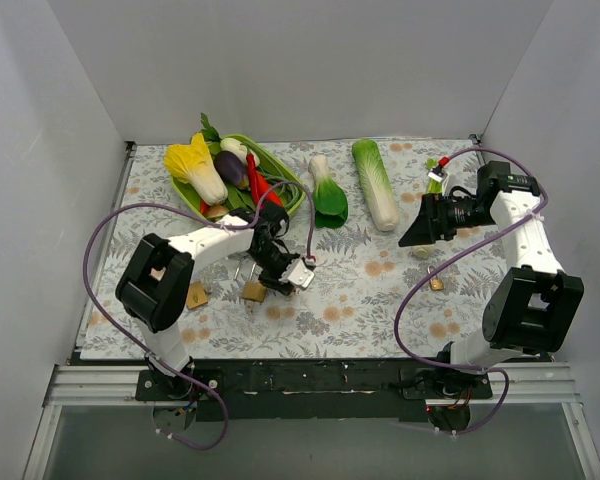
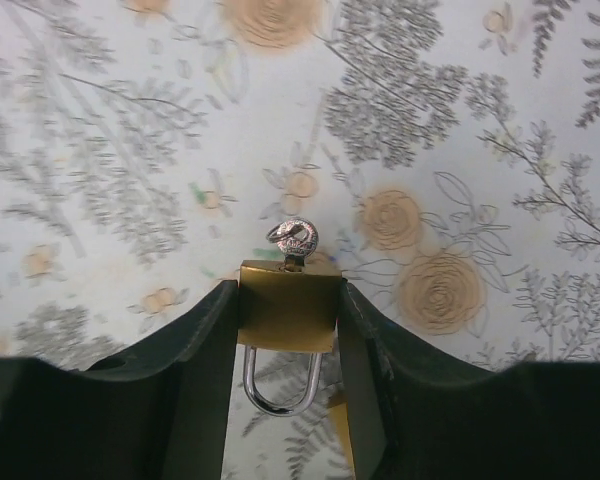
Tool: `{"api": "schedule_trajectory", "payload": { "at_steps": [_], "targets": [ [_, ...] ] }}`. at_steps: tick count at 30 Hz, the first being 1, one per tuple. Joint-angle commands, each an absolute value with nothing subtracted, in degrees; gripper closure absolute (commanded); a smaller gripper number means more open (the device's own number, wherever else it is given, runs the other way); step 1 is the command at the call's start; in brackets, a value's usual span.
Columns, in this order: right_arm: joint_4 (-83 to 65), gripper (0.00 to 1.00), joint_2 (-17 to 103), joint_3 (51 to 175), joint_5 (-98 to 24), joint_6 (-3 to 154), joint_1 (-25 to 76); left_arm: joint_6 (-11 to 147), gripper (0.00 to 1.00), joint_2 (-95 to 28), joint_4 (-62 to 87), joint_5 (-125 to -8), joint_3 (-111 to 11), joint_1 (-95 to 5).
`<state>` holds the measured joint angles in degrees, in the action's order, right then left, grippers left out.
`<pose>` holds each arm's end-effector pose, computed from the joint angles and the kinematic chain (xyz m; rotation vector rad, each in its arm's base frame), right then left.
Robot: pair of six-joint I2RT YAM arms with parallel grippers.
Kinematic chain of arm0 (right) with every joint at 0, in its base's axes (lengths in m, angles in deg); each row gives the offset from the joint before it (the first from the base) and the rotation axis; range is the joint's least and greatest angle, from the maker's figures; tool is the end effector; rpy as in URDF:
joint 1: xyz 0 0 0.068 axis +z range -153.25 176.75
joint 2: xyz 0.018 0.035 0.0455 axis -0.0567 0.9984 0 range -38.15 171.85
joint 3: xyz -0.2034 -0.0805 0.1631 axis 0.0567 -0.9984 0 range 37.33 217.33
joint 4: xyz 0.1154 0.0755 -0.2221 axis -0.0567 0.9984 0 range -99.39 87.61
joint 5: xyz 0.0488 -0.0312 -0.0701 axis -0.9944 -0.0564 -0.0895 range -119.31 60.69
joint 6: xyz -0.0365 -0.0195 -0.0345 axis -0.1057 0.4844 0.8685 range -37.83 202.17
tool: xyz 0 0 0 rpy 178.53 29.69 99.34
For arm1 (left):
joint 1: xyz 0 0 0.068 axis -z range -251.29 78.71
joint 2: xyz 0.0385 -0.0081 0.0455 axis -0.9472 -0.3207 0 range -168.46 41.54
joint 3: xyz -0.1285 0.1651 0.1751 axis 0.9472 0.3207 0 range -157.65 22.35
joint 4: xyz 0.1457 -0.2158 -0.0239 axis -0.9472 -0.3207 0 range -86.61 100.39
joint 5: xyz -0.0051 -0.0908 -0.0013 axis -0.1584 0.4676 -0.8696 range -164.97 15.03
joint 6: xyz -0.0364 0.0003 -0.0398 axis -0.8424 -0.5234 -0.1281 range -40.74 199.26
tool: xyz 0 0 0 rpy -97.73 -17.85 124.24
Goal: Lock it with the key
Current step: Pick up the lock from the center of the board.
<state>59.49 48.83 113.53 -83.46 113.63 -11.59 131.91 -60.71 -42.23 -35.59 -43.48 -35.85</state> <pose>0.2762 -0.0114 0.2970 -0.5994 2.3679 1.0975 0.2399 -0.1985 0.1728 1.9897 2.0450 -1.0060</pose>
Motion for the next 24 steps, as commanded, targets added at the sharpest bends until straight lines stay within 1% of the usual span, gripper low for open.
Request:
{"api": "schedule_trajectory", "payload": {
  "at_steps": [1, 6, 7, 9, 10, 11, 12, 13, 14, 15, 18, 24],
  "targets": [
    [54.7, 0.05, 46.8, 112.6, -89.2, 107.9, -11.2, 121.3, 1.00, -53.3, -37.3, -31.8, -51.2, -35.0],
    [43.6, 0.07, 45.8, 109.4, -91.9, 95.8, -7.9, 116.2, 1.00, -49.9, -35.6, -31.7, -54.2, -33.3],
    [38.9, 0.08, 45.5, 107.8, -92.2, 93.3, -5.7, 114.4, 1.00, -49.4, -35.1, -31.7, -54.4, -33.1],
    [34.4, 0.09, 44.8, 106.4, -92.2, 86.3, -3.3, 111.4, 1.00, -48.2, -32.3, -31.6, -55.1, -32.2],
    [31.7, 0.10, 44.6, 104.8, -91.9, 84.0, 0.0, 110.3, 1.00, -48.0, -31.5, -31.5, -55.3, -31.9],
    [26.8, 0.11, 44.1, 104.1, -91.7, 82.5, 1.4, 107.9, 1.00, -47.8, -30.8, -31.4, -55.5, -31.7],
    [23.6, 0.12, 44.0, 103.1, -91.2, 76.2, 3.8, 106.7, 1.00, -47.5, -29.2, -31.5, -55.9, -31.1],
    [20.8, 0.13, 43.7, 102.1, -90.9, 73.8, 5.0, 105.2, 1.00, -47.4, -28.4, -31.4, -56.1, -31.0],
    [14.8, 0.14, 43.2, 99.9, -90.6, 71.0, 6.1, 103.0, 1.00, -47.4, -27.8, -31.4, -56.3, -30.7],
    [11.8, 0.15, 42.9, 98.9, -90.2, 66.1, 8.0, 102.0, 1.00, -47.5, -27.3, -31.3, -57.0, -30.4],
    [2.4, 0.19, 42.3, 95.4, -88.6, 58.2, 11.5, 99.3, 1.00, -47.9, -27.0, -31.7, -58.0, -29.7],
    [-2.3, 0.29, 42.6, 91.5, -87.0, 53.4, 14.9, 97.1, 1.00, -46.4, -24.9, -32.7, -57.5, -28.8]
  ]
}}
